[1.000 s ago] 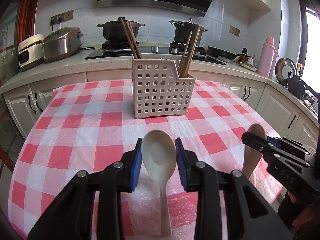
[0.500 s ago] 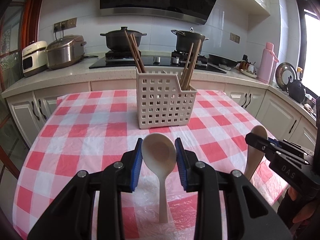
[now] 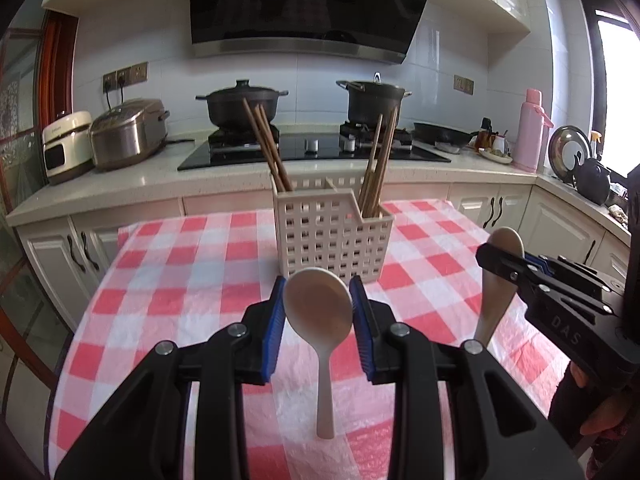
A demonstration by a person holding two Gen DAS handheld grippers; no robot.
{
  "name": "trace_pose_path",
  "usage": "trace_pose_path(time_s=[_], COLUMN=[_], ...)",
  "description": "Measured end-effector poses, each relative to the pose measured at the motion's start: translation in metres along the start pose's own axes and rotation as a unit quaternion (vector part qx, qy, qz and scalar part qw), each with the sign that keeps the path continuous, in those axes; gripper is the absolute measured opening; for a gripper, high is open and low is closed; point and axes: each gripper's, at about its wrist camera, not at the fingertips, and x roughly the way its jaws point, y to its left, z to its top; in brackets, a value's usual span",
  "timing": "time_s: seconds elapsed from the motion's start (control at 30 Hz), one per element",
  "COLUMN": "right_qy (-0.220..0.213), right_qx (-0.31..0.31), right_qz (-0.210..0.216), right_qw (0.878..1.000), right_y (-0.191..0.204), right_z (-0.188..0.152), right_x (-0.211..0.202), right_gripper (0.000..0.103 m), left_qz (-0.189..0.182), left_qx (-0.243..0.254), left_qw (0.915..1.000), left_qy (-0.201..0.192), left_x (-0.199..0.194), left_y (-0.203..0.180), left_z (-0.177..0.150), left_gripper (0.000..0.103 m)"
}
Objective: Organize utensils
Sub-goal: 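Lift both white spoons and carry them toward the caddy, then lower both spoons handle-first into the caddy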
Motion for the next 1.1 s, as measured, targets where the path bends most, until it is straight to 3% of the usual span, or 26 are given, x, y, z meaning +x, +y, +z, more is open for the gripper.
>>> trace_pose_path(time_s=[1.1], right_qy=[-0.07], right_qx=[-0.03], right_qz=[0.02], right_qw=[0.997], right_y=[0.003], right_z=[0.113], right_x=[0.081], right_gripper=[0.015], left_qz=[-0.001], left_qx=[0.011], left_qw=[0.9974], left_qy=[-0.071], left_x=[0.044], left_y=[0.01], left_z=[0.141], left_gripper=[0.031])
